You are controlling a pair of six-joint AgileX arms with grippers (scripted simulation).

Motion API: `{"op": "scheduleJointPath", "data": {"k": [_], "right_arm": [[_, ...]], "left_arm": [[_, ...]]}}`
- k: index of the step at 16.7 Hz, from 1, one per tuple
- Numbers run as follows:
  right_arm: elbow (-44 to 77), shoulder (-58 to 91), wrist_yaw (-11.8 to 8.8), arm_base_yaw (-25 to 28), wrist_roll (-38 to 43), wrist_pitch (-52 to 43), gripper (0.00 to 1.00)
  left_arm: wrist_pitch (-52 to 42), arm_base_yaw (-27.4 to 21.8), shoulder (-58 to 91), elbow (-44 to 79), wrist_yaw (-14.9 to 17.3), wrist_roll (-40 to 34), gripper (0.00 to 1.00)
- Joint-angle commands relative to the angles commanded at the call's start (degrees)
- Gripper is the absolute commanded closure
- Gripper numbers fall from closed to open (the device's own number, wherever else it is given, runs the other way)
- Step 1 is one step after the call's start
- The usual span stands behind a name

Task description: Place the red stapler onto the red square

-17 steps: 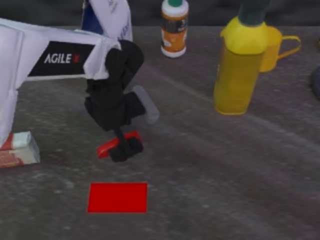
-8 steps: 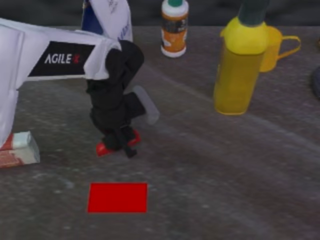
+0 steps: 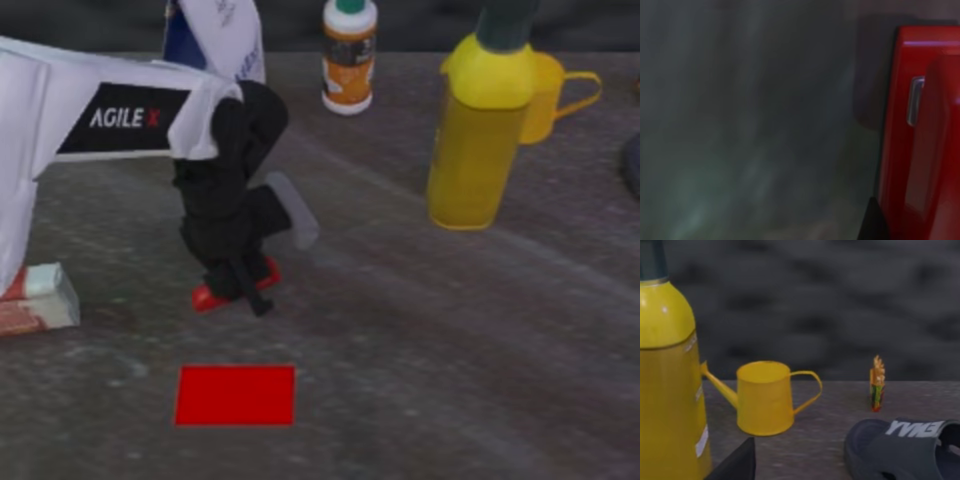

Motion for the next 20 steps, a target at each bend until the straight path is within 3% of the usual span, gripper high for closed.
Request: {"op": "scheduleJointPath", "data": {"k": [5, 12, 20], "right_arm": [[0.0, 0.0, 0.0, 0.0, 0.0, 0.0, 0.0], [0.0, 0.0, 0.0, 0.0, 0.0, 0.0, 0.0], [0.0, 0.0, 0.0, 0.0, 0.0, 0.0, 0.0]], "left_arm": [[-2.3, 0.3, -0.8, 2.0, 0.0, -0.1, 1.0], [-18.6, 1.0, -6.4, 11.9, -0.1, -0.1, 1.0], [-19.0, 0.0, -9.1, 10.2, -0.1, 1.7, 1.0]]}}
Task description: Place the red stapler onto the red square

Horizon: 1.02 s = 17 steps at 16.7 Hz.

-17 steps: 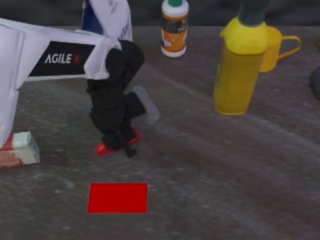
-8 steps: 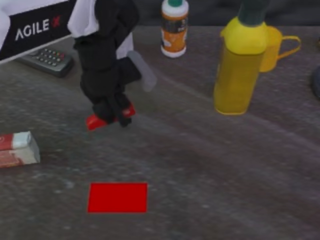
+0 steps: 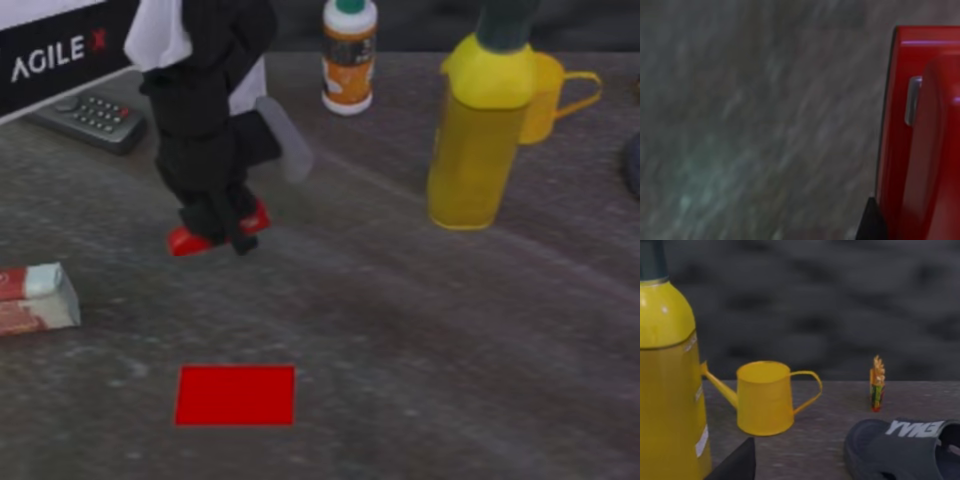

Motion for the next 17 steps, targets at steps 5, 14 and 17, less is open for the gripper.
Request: {"op": "scheduleJointPath", "data": {"k": [5, 14, 17], "right_arm": [[0.0, 0.0, 0.0, 0.0, 0.0, 0.0, 0.0], [0.0, 0.0, 0.0, 0.0, 0.0, 0.0, 0.0], [0.0, 0.0, 0.0, 0.0, 0.0, 0.0, 0.0]], "left_arm": [[0.7, -4.5, -12.9, -14.3, 0.2, 9.8, 1.0], [1.1, -7.3, -19.5, -21.5, 0.3, 16.2, 1.0], [5.2, -7.2, -18.2, -24.1, 0.3, 15.9, 1.0]]}}
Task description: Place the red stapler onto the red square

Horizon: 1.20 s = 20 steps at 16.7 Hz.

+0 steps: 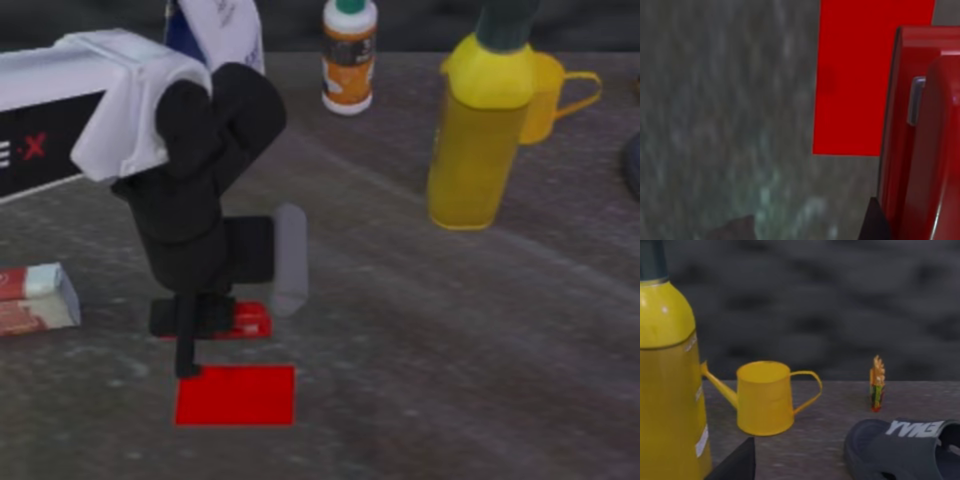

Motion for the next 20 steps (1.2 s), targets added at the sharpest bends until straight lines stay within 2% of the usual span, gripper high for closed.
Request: {"op": "scheduleJointPath", "data": {"k": [7, 12, 20], "right_arm": [[0.0, 0.0, 0.0, 0.0, 0.0, 0.0, 0.0], [0.0, 0.0, 0.0, 0.0, 0.0, 0.0, 0.0], [0.0, 0.0, 0.0, 0.0, 0.0, 0.0, 0.0]], "left_arm": [[16.9, -0.7, 6.1, -10.6, 0.1, 0.1, 1.0], [18.1, -0.8, 6.6, -11.5, 0.1, 0.1, 1.0], [18.1, -0.8, 6.6, -11.5, 0.1, 0.1, 0.4]]}}
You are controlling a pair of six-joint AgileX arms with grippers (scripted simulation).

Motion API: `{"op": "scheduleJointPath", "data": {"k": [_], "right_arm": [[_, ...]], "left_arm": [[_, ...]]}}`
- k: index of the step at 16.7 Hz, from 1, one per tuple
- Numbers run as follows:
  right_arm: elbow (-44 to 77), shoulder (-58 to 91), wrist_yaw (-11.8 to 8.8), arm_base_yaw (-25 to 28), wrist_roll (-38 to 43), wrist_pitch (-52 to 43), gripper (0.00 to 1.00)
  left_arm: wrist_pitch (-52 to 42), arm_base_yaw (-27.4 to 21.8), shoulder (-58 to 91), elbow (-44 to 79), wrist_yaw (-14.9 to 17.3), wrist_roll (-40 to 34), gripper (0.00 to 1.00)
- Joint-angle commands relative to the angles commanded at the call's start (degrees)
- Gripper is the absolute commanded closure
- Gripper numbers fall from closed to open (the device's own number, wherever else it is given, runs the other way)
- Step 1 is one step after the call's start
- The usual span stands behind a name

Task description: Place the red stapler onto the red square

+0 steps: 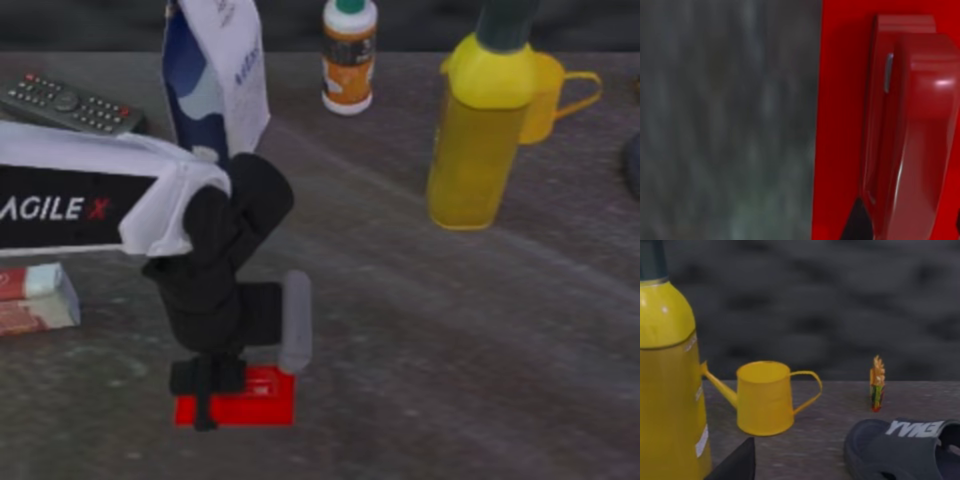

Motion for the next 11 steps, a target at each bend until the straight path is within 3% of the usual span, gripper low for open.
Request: {"op": "scheduleJointPath", "data": {"k": [5, 11], "right_arm": [[0.0, 0.0, 0.0, 0.0, 0.0, 0.0, 0.0], [0.0, 0.0, 0.0, 0.0, 0.0, 0.0, 0.0]], "left_arm": [[0.0, 0.0, 0.0, 0.0, 0.0, 0.0, 0.02], [0.0, 0.0, 0.0, 0.0, 0.0, 0.0, 0.0]]}}
